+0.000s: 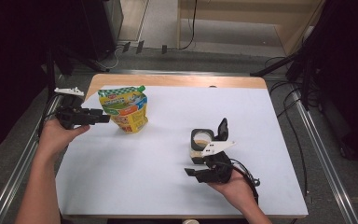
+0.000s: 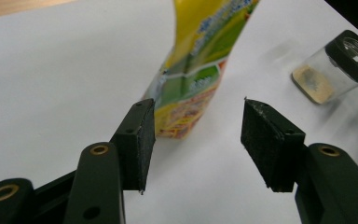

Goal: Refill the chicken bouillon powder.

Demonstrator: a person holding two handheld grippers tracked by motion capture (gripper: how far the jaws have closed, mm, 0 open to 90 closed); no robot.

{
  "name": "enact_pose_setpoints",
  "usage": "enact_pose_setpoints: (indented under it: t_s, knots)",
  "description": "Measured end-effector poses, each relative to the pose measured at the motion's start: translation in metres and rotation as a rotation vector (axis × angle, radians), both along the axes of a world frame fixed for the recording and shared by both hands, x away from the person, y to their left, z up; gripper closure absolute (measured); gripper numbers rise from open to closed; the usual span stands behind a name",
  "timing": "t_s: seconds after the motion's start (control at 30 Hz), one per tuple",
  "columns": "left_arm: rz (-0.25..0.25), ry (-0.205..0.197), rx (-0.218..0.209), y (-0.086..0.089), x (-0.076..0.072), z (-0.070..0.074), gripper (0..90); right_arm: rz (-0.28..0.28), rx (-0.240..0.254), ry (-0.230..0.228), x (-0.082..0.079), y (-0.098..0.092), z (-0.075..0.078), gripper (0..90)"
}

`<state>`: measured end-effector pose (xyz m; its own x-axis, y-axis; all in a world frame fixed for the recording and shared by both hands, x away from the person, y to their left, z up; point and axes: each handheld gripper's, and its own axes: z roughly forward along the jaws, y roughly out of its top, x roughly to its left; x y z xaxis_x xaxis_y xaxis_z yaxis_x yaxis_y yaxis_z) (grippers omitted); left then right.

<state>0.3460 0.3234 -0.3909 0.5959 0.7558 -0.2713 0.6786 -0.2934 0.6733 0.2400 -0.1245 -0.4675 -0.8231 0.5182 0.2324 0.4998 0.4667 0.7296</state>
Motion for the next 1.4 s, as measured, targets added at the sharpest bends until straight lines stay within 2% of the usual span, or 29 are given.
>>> enact_pose_setpoints:
  t_s: [0.23,0.37,0.53,0.7,0.83,1.0,1.13,1.23,1.4]
  knots:
    - [-0.004,-0.020,-0.018,-0.005,0.016,-0.004,43.7,-0.001,0.000,-0.009,-0.004,0.005,0.003,51.2]
    - [-0.014,-0.012,-0.038,-0.013,0.023,-0.006,44.9,0.009,-0.004,-0.008,-0.004,0.012,0.004,51.1]
    - [-0.019,-0.002,-0.052,-0.022,0.028,-0.007,52.9,0.032,-0.019,-0.012,-0.001,0.024,0.006,51.1]
    - [-0.026,-0.018,-0.065,-0.029,0.028,-0.010,61.0,0.039,-0.025,-0.018,0.007,0.038,0.006,51.1]
    - [-0.024,-0.029,-0.060,-0.033,0.027,-0.014,68.8,0.030,0.000,-0.004,0.012,0.044,0.003,51.2]
    - [-0.015,-0.045,-0.064,-0.033,0.023,-0.016,76.1,0.027,0.027,0.007,0.011,0.045,-0.001,51.3]
    - [-0.048,-0.082,-0.021,-0.038,0.018,-0.013,85.1,0.030,0.028,0.008,0.009,0.046,-0.005,51.2]
    - [-0.042,-0.065,-0.021,-0.041,0.017,-0.010,89.9,0.035,0.008,0.004,0.007,0.048,-0.008,51.1]
    - [-0.029,-0.033,-0.027,-0.047,0.017,-0.005,90.0,0.035,0.007,-0.004,0.007,0.048,-0.008,51.0]
